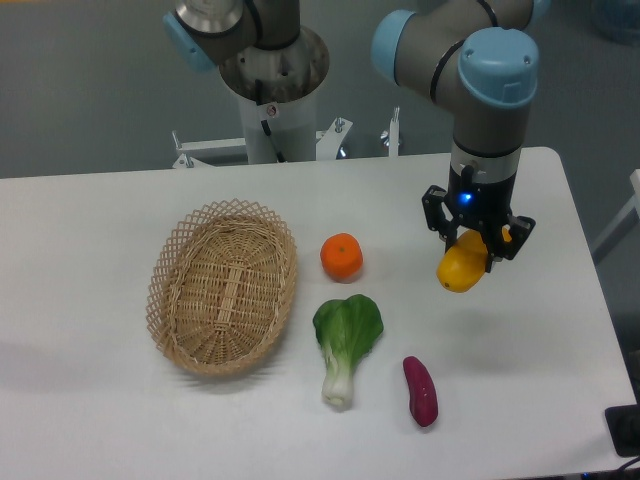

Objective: Place the mango on the table
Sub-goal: 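Lower the held yellow mango toward the table with the gripper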

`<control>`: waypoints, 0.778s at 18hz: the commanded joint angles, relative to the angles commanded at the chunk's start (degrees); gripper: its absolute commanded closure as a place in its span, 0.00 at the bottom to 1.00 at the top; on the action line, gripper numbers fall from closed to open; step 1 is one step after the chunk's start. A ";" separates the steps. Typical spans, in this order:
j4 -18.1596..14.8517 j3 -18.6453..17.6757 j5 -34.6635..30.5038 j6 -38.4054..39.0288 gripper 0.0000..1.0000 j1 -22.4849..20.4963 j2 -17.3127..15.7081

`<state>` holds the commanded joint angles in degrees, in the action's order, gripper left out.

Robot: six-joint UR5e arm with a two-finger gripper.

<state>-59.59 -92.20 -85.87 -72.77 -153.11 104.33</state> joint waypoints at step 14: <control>1.67 -2.98 -0.09 0.09 0.54 0.26 -0.09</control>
<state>-57.92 -95.18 -85.96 -72.69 -152.84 104.24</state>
